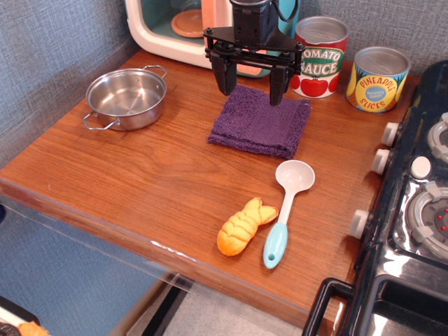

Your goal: Place the croissant in the pot

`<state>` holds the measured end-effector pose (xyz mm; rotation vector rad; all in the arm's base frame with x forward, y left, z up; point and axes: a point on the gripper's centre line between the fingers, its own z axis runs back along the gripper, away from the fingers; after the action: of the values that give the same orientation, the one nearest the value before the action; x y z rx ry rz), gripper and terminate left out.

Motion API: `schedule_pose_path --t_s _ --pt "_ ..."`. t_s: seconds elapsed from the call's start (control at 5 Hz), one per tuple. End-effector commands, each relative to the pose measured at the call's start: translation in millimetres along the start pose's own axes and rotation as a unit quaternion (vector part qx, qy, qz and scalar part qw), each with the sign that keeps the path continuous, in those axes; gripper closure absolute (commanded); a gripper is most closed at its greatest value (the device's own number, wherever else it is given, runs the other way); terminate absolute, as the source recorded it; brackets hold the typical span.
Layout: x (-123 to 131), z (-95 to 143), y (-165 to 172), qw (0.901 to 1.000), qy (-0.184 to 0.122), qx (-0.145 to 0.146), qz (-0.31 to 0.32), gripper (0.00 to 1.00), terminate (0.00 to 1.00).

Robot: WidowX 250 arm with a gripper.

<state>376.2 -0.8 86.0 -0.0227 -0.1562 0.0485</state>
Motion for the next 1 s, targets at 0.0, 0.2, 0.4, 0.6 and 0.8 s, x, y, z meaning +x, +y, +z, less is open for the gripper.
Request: schedule_pose_path --t_s 0.0,0.2,0.4,0.6,0.8 --pt "0.0 0.0 0.0 1.0000 0.000 0.000 0.000 0.00 0.00" --pt "-8.0 2.9 -11.2 0.9997 -0.003 -0.011 -0.021 0.00 0.00" --pt "-32.2 7.6 -29.1 0.9985 0.002 -0.031 -0.045 0.00 0.00" --pt "-67.7 13.7 -39.8 0.9940 0.007 -0.054 -0.095 0.00 0.00" --pt "-105.2 13.5 -38.1 0.9918 0.031 0.001 -0.124 0.00 0.00"
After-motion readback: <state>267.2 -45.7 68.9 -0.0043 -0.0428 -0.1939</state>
